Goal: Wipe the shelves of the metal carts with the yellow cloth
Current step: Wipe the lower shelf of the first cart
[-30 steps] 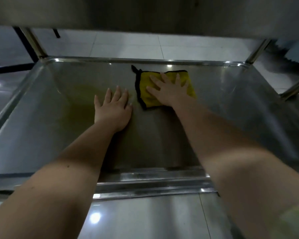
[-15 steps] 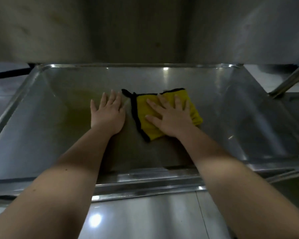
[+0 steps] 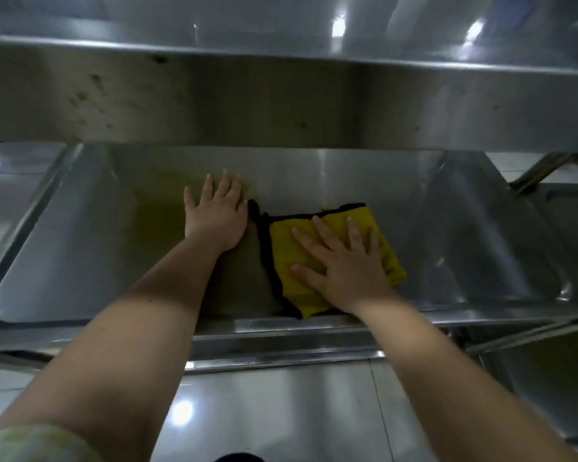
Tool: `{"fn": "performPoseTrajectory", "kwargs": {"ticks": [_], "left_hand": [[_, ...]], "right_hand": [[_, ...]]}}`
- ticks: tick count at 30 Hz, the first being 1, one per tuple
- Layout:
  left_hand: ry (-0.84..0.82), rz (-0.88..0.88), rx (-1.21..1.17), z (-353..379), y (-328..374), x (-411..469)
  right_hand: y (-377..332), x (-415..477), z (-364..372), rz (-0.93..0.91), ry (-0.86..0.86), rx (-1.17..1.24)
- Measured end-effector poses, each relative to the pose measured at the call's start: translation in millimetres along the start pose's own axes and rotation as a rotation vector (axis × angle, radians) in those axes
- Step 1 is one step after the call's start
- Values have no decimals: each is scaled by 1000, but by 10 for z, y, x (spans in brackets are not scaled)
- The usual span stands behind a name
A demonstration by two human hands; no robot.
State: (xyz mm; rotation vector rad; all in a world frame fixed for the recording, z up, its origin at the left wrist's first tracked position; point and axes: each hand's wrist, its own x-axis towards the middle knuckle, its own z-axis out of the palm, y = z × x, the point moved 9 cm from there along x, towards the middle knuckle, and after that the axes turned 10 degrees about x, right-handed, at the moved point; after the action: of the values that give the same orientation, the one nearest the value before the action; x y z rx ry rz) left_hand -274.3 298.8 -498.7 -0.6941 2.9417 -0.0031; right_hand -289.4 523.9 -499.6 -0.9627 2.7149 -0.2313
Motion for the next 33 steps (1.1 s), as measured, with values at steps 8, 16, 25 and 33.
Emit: {"fn": "performPoseTrajectory", "kwargs": {"ticks": [8,16,25,33], "left_hand": [[4,-3,-1,34,92,11],[46,12,-120,-71,-52,-4],[23,215,-94,-300,949,-703],[-53,73,78,53,473,-1100]], "right_hand": [[1584,-449,-358,608,94,133],[-598,-59,171,207,-2,33],[429,154,-708,124,477,640],[41,921,-378,-15,211,610]]}}
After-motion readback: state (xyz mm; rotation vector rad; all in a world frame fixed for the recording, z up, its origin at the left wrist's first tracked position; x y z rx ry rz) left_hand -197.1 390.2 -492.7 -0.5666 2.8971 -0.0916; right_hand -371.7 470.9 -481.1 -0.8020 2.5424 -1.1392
